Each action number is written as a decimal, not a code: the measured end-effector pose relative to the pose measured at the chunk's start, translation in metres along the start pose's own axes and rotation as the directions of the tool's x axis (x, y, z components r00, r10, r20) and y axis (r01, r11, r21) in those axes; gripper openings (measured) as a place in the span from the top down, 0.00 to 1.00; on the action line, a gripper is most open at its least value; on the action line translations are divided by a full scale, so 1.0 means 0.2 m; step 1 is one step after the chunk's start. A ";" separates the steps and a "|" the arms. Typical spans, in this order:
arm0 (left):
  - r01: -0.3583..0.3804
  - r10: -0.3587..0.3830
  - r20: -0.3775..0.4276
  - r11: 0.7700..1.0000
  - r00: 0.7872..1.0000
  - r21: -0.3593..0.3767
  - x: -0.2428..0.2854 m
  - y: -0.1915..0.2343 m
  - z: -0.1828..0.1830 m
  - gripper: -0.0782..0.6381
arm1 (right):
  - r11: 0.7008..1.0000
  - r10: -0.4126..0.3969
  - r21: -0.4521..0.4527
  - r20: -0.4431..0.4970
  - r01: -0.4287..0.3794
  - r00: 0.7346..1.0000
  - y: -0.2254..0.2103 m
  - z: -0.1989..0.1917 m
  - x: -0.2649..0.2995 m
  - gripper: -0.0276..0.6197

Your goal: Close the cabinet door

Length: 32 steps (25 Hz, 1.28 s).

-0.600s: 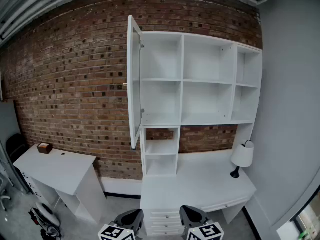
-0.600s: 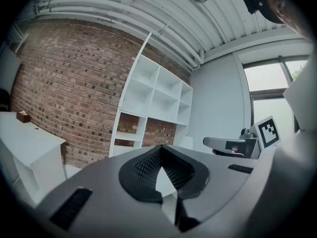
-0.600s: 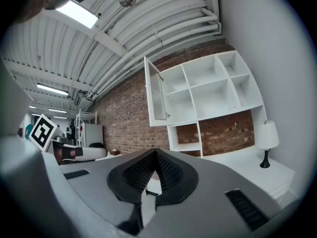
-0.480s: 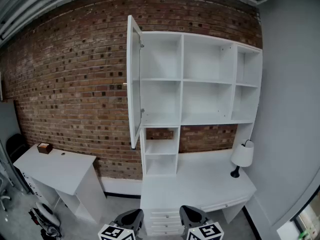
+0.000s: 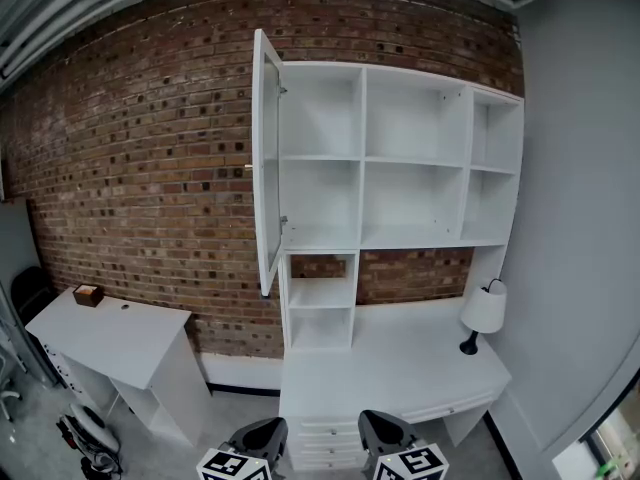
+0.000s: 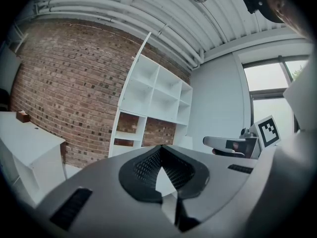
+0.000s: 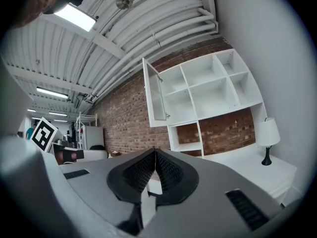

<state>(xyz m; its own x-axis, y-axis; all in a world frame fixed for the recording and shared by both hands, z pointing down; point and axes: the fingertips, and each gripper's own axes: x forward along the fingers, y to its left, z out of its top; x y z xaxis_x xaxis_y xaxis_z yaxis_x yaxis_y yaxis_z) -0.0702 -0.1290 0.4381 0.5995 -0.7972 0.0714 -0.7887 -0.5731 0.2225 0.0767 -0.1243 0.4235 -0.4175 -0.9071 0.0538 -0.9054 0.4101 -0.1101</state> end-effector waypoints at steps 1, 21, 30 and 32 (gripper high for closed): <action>-0.001 0.001 0.000 1.000 1.000 0.000 0.00 0.00 0.00 0.88 | 1.000 0.000 -0.006 -0.001 0.000 1.000 0.00 0.00 0.00 0.92; -0.041 0.040 0.016 0.999 0.999 0.014 -0.05 0.08 0.04 0.88 | 0.999 0.046 -0.023 -0.007 -0.047 0.999 0.11 0.03 0.09 0.92; -0.022 0.022 0.000 0.999 1.000 0.027 -0.04 0.12 0.05 0.88 | 0.994 0.092 -0.062 -0.001 -0.091 0.996 0.23 0.08 0.20 0.92; -0.026 0.026 0.003 0.999 1.000 0.027 -0.04 0.14 0.06 0.88 | 0.992 0.100 -0.072 -0.003 -0.100 0.995 0.25 0.09 0.23 0.92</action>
<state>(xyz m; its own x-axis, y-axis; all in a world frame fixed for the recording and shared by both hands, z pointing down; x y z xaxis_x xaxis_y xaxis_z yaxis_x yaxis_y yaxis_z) -0.0986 -0.1403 0.4313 0.5783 -0.8125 0.0739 -0.8075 -0.5572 0.1938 0.0129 -0.1469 0.4018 -0.5064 -0.8611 0.0450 -0.8622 0.5047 -0.0429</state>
